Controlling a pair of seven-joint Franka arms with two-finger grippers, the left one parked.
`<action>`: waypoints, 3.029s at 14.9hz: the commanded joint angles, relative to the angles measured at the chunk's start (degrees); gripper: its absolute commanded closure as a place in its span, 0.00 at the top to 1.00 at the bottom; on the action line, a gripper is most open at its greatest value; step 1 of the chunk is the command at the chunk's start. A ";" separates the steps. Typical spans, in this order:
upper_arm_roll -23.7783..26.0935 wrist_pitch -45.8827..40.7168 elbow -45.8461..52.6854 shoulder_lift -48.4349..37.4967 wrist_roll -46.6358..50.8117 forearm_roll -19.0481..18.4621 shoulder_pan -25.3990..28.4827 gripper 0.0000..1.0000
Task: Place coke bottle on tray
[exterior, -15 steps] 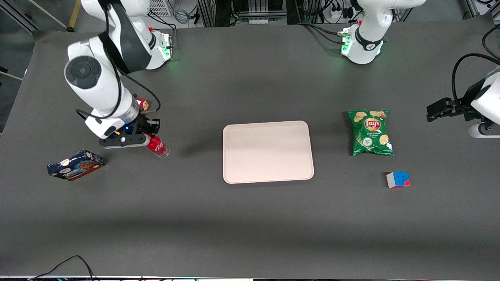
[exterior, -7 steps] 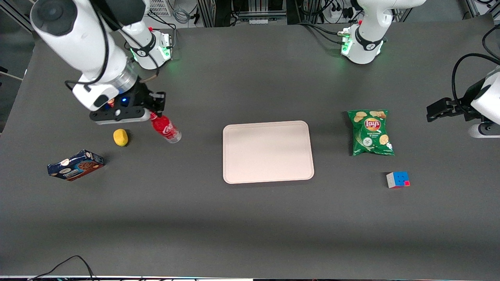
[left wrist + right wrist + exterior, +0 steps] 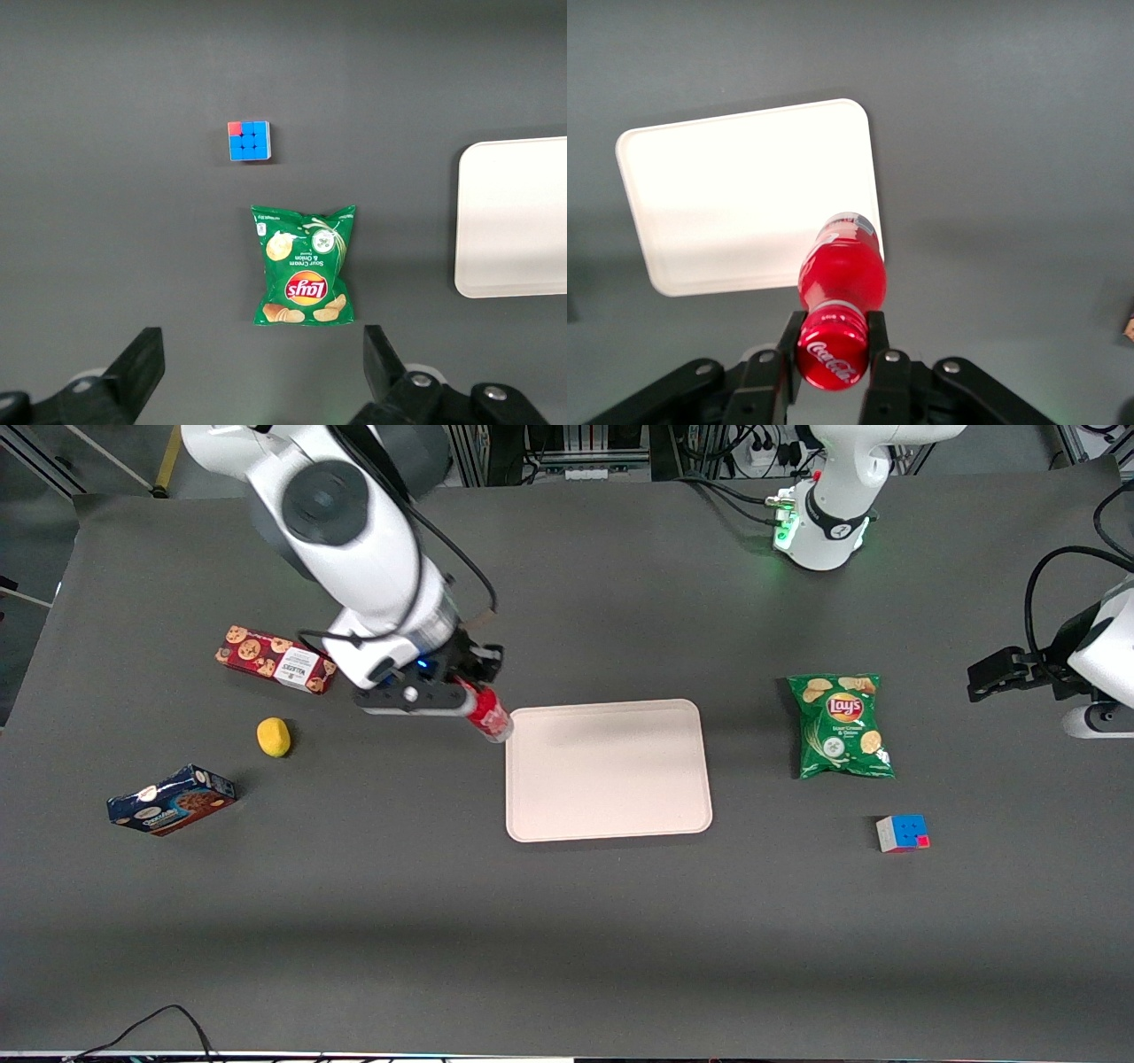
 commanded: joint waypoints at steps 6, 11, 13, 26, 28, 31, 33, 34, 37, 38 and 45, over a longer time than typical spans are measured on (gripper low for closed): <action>0.20 9.48 2.13 13.80 10.08 -9.10 4.68 0.00; 0.20 15.39 -2.19 15.81 11.31 -10.67 4.68 0.00; 0.20 15.39 -2.71 16.61 12.45 -12.70 4.77 0.00; 0.11 16.80 -2.80 17.05 12.81 -13.85 4.50 1.00; 0.20 16.71 -2.36 15.92 12.81 -13.33 3.80 1.00; 0.20 16.27 -2.27 10.39 12.03 -12.88 0.56 1.00; 1.59 15.66 -2.36 7.14 9.83 -11.58 -4.09 1.00; 1.78 15.57 -2.36 5.64 8.08 -9.30 -6.72 1.00; 0.99 10.49 -2.27 0.46 -3.49 -4.90 -11.83 1.00; 0.21 8.64 -2.36 -1.21 -7.98 -2.97 -13.93 1.00; -17.45 -3.58 -2.89 -10.18 -32.44 3.45 -15.36 1.00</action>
